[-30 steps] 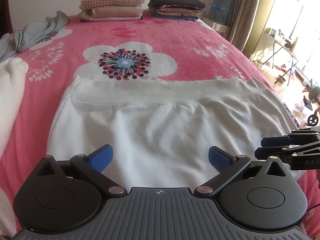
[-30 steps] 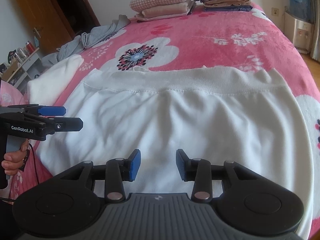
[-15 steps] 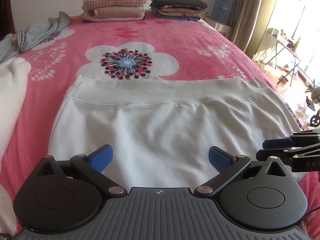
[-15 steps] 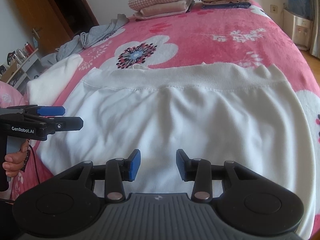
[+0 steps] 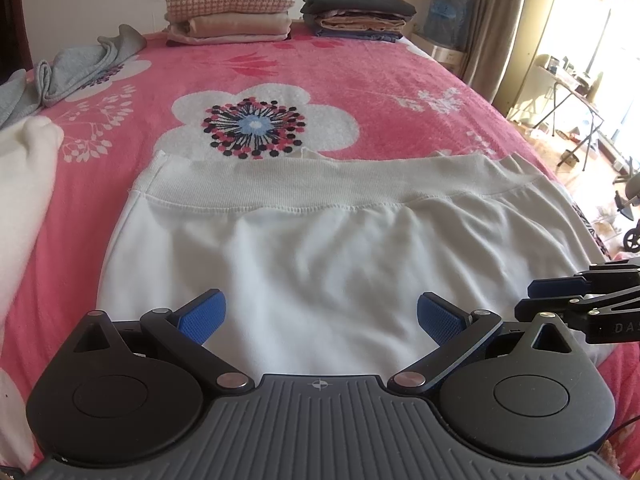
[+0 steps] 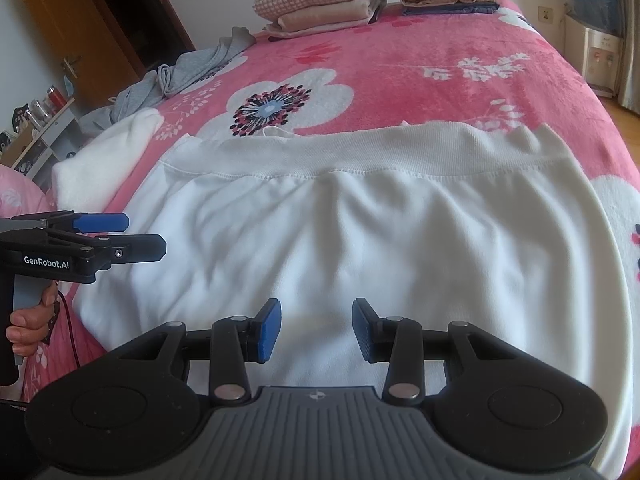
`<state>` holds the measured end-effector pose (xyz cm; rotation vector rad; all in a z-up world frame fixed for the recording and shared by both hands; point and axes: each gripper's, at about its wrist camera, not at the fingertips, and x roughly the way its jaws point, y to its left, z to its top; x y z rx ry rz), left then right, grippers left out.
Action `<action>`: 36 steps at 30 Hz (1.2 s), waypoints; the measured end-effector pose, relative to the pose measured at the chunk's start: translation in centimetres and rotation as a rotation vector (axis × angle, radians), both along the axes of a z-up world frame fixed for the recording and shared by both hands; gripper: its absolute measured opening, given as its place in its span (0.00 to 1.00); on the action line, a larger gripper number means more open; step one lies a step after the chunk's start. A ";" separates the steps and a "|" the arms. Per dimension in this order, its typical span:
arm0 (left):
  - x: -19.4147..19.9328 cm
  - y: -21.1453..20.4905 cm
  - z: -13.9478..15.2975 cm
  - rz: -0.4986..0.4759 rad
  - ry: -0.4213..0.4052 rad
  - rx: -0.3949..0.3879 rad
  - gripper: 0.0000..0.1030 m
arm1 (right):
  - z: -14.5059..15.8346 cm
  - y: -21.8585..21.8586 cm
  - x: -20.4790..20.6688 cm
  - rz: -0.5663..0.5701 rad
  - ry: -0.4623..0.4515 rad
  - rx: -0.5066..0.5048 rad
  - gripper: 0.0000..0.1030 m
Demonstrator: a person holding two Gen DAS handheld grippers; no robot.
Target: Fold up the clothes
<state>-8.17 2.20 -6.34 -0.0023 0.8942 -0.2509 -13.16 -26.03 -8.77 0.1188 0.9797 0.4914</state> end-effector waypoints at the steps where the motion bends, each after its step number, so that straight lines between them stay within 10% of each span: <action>1: 0.0 0.0 0.0 0.000 0.000 0.001 1.00 | 0.0 0.0 0.0 0.000 0.000 0.000 0.41; 36: 0.1 0.3 -0.6 0.033 0.016 0.031 1.00 | 0.0 0.0 0.1 -0.004 -0.004 -0.003 0.41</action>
